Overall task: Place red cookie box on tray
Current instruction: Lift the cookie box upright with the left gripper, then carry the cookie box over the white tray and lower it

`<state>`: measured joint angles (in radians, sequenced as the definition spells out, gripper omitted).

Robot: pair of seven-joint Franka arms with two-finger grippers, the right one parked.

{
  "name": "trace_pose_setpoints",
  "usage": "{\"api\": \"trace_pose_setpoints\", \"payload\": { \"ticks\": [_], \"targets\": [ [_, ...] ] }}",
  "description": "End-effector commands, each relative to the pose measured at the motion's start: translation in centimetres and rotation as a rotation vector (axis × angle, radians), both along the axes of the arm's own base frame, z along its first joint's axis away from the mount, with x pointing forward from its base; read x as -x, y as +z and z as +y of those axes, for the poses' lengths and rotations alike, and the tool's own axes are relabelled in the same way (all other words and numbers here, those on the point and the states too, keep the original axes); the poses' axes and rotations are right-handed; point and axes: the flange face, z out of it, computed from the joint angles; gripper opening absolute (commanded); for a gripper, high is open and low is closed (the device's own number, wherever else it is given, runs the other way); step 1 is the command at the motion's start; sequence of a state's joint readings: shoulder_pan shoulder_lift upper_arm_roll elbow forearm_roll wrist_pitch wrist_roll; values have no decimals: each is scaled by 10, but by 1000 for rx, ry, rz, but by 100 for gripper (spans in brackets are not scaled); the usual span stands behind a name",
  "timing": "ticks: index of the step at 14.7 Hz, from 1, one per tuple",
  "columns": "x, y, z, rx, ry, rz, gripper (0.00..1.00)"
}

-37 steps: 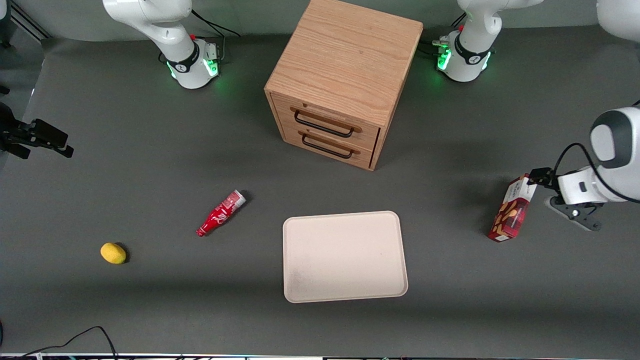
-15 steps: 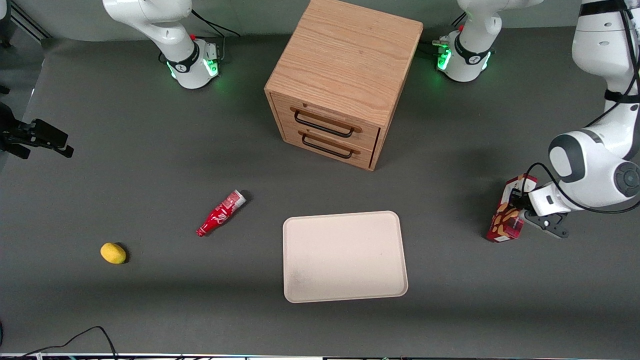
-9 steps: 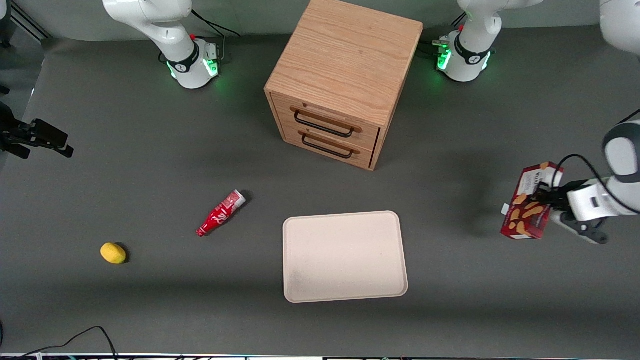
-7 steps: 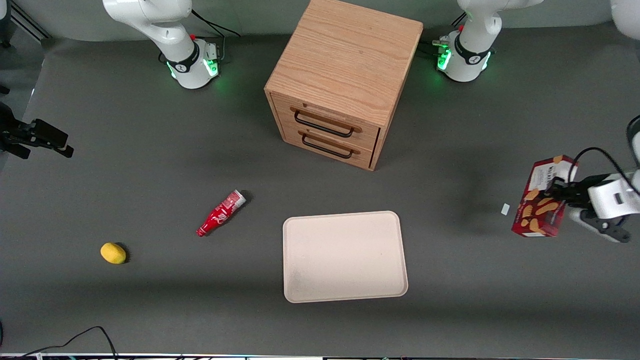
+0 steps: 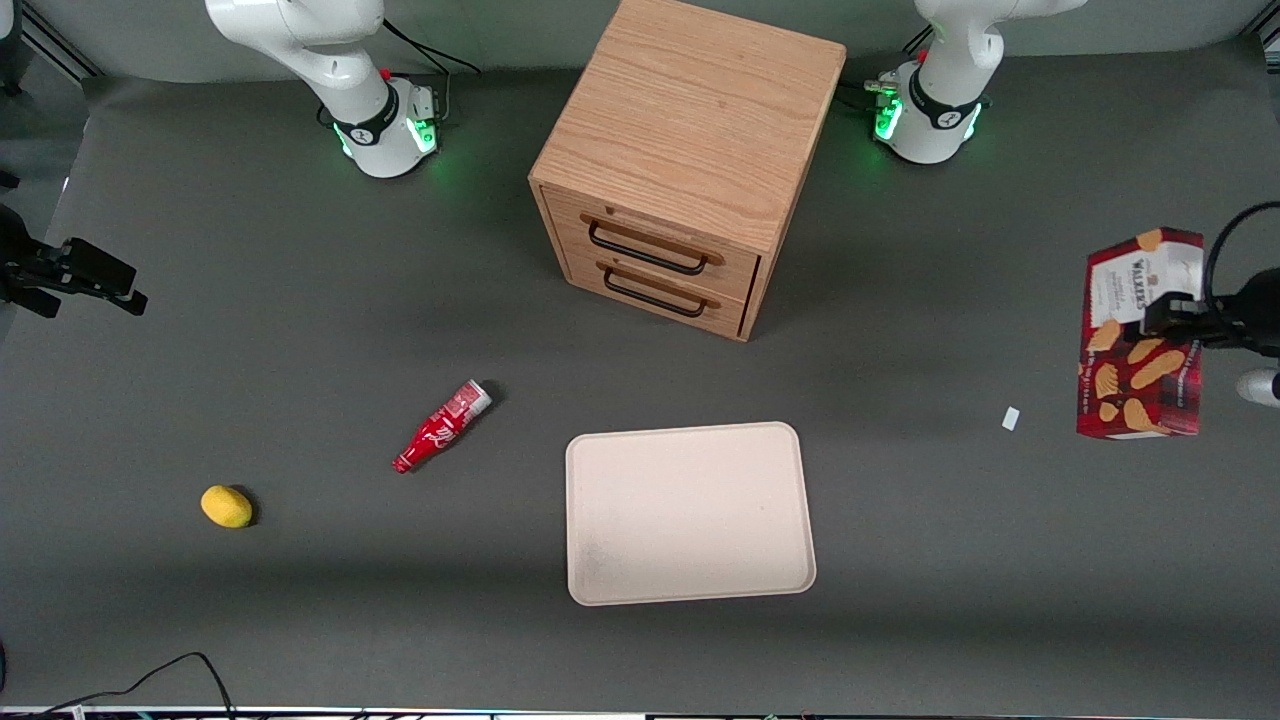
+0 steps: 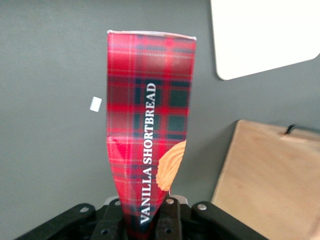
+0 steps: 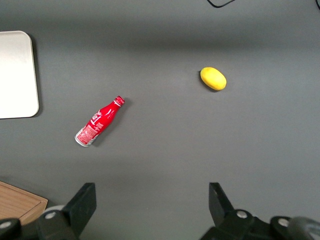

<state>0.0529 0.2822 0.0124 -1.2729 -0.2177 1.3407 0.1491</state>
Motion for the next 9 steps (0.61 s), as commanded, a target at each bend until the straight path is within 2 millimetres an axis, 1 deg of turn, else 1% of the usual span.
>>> {"api": "trace_pose_setpoints", "payload": {
  "ticks": [1,4,5,6,8,9],
  "targets": [
    [0,8,-64,-32,100,36,0],
    [1,8,-132,-62,162,19,0],
    [-3,2,-154,-56,192,-6,0],
    [-8,-9,-178,-50,215,-24,0],
    [-25,-53,-225,-45,255,-52,0],
    [-34,-82,-240,-50,275,-62,0]
  ]
}}
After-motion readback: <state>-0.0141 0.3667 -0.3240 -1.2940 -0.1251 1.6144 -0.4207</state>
